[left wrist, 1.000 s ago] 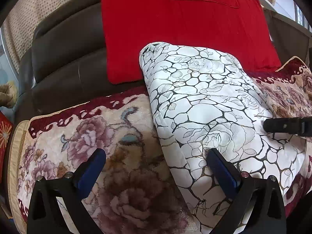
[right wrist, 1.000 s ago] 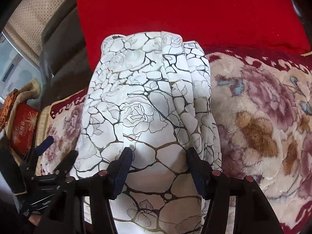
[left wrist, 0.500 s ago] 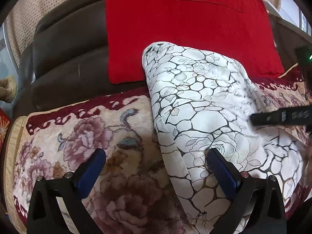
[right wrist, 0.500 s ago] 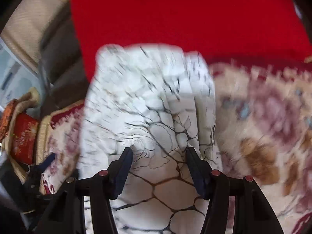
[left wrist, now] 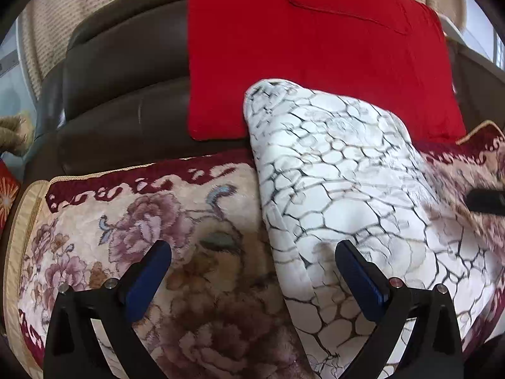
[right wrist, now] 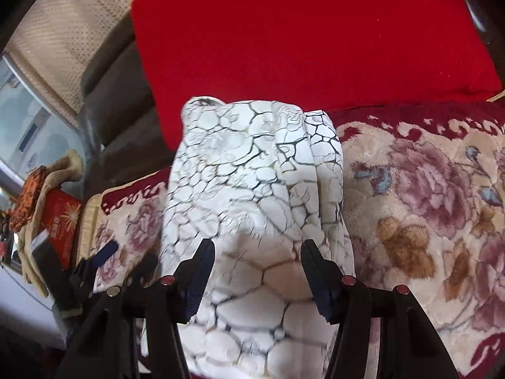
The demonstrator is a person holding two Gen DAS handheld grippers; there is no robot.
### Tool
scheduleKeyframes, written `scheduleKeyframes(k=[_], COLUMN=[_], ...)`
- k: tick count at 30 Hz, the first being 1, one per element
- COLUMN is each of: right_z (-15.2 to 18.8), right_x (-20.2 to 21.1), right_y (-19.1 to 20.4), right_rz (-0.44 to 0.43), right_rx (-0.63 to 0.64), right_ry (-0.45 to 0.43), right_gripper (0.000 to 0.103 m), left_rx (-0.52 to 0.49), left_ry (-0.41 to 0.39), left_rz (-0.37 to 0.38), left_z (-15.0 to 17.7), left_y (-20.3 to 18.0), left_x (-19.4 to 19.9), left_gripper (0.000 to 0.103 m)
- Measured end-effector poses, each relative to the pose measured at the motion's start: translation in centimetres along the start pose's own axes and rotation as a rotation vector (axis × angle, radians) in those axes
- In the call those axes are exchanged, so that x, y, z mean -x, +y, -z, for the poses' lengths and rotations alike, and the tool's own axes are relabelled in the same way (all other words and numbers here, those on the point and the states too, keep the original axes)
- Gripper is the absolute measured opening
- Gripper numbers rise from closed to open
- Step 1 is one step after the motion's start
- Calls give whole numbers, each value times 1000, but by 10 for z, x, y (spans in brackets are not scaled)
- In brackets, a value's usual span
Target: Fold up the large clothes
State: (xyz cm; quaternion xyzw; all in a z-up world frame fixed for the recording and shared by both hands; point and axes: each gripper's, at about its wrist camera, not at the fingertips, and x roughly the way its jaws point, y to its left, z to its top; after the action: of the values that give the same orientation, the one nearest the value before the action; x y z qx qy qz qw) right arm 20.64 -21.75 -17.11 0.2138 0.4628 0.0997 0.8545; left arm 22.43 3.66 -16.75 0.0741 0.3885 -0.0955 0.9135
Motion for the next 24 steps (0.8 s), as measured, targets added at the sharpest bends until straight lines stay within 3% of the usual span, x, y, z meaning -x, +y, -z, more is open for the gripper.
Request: scheduleKeyframes(k=[3,8,18,24], right_z=[13,32,13,-13], right_x=[3,-39,-10,-19], right_y=[0,-5,-10,-11], right_rz=[-18,19,-10,7], right_rx=[10,29,9,-28], right_ry=[14,108,34,-14], right_gripper=[61,61,61,61], left_rx=[27,-19,-14,-6], left_ry=[4,58,36,38], left_rz=[-3,-24,-34,-34], left_z=[-3,2,-1,-5], left_y=[4,-9,-7,-8], left_x=[-3,-19,-18,-24], left_gripper=[103,103,103,103])
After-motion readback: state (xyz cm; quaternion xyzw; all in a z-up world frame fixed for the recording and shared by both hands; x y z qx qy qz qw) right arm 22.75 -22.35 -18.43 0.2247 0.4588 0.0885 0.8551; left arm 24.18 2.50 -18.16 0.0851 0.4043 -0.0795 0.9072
